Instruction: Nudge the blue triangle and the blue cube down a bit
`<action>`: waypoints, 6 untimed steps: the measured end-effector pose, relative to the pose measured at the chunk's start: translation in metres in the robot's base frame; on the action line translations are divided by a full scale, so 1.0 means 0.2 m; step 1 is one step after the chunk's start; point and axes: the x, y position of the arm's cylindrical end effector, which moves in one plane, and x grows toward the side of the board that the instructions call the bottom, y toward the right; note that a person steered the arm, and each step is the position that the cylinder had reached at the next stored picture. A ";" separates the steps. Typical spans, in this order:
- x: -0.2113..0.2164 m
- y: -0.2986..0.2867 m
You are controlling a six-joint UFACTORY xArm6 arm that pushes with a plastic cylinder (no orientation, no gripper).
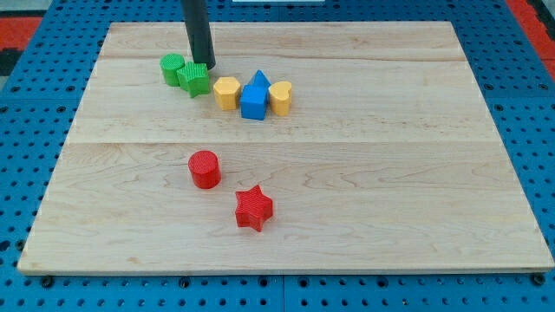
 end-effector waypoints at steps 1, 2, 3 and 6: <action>-0.02 -0.04; 0.01 0.13; 0.02 0.43; -0.11 0.40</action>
